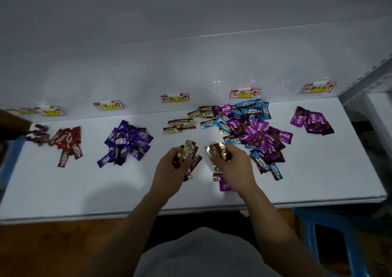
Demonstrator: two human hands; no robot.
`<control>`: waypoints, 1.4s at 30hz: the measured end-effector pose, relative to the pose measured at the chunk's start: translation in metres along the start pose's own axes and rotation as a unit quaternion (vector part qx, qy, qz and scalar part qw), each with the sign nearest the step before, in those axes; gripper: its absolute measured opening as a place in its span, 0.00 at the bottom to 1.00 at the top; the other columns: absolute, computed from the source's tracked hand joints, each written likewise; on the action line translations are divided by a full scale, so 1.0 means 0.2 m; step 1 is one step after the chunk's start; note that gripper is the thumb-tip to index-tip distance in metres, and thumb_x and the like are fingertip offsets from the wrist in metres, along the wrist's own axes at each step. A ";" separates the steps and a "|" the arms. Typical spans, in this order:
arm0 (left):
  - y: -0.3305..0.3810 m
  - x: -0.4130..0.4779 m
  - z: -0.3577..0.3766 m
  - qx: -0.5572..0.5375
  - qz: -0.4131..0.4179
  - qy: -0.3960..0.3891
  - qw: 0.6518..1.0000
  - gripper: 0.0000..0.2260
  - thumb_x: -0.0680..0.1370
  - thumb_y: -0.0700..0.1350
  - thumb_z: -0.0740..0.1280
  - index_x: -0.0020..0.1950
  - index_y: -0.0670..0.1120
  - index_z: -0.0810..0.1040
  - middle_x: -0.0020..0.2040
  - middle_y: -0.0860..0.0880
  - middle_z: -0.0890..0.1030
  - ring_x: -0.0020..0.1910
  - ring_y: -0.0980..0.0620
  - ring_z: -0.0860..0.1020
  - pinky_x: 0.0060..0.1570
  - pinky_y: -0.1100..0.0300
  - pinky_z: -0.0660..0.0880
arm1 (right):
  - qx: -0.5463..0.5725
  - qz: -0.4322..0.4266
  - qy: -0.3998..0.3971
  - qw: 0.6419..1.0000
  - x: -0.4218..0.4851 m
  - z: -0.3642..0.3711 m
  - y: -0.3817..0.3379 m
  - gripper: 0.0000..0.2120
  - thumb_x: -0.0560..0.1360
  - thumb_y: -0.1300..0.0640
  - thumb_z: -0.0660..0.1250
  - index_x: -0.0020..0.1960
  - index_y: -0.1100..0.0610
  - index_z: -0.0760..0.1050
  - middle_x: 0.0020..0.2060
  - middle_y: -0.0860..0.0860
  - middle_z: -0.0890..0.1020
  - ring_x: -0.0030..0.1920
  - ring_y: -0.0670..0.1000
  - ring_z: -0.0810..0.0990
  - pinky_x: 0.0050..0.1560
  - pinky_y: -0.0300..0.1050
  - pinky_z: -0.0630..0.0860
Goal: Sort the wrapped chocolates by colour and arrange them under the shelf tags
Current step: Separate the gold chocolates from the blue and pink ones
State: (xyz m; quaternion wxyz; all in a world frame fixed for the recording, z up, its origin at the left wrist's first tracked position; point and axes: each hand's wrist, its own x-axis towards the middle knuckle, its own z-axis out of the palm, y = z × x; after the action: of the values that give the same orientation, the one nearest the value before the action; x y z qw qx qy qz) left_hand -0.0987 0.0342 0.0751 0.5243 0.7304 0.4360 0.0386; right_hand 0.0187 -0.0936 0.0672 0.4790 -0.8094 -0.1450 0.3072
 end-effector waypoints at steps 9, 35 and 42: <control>-0.08 0.05 0.00 -0.039 -0.079 0.087 0.992 0.24 0.77 0.46 0.68 0.70 0.55 0.64 0.51 0.52 0.79 0.44 0.59 0.79 0.32 0.70 0.74 | 0.006 0.034 -0.064 0.997 0.16 0.13 0.02 0.11 0.74 0.56 0.71 0.53 0.50 0.72 0.42 0.44 0.79 0.39 0.40 0.77 0.31 0.27 0.69; -0.29 0.70 -0.07 0.177 0.002 0.049 0.983 0.17 0.75 0.49 0.68 0.63 0.48 0.76 0.56 0.48 0.79 0.56 0.47 0.76 0.51 0.55 0.73 | -0.224 0.021 -0.076 0.971 0.60 0.55 -0.03 0.25 0.73 0.49 0.68 0.69 0.49 0.69 0.63 0.49 0.76 0.64 0.51 0.73 0.63 0.51 0.73; -0.15 0.71 -0.01 0.318 0.140 -0.031 0.937 0.20 0.78 0.48 0.62 0.70 0.49 0.70 0.70 0.49 0.71 0.69 0.47 0.66 0.65 0.50 0.65 | -0.400 0.023 -0.059 0.914 0.57 0.30 -0.03 0.27 0.77 0.49 0.64 0.74 0.52 0.63 0.74 0.52 0.63 0.73 0.55 0.61 0.72 0.53 0.61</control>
State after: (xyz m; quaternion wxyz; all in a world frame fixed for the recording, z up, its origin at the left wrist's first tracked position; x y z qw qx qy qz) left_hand -0.0291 0.1339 -0.0046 0.2669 0.9136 0.3025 -0.0514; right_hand 0.0697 0.0105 0.0105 0.0989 -0.9169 -0.2651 0.2814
